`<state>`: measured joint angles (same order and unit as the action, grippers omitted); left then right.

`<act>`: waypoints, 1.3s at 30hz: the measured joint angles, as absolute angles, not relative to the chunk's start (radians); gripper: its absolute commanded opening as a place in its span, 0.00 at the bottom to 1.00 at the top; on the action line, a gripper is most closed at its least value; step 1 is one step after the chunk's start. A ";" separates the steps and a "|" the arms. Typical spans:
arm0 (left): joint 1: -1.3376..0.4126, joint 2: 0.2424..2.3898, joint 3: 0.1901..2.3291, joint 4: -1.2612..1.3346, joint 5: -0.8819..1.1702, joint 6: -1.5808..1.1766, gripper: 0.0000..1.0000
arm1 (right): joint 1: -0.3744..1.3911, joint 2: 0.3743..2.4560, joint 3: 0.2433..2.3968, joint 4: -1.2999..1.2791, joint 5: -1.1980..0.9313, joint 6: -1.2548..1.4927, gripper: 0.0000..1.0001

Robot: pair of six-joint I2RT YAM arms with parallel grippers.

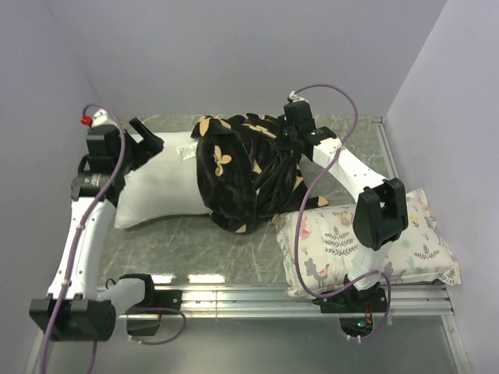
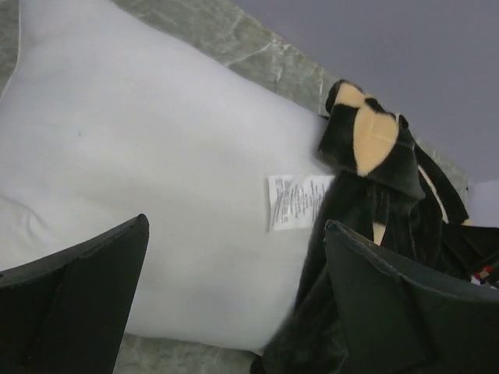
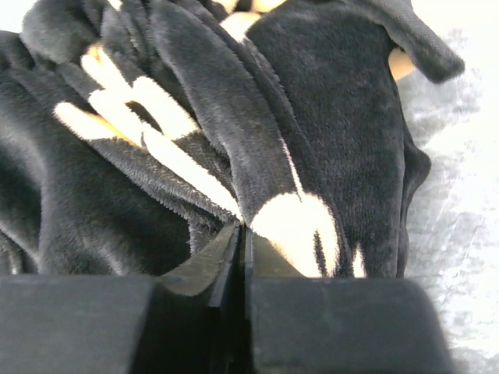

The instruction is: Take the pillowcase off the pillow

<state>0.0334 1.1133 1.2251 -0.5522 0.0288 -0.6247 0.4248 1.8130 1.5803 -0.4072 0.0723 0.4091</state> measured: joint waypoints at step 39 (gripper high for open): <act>-0.236 1.188 0.891 -0.368 -0.156 -0.831 0.00 | 0.797 1.539 1.100 -0.324 0.340 0.465 0.02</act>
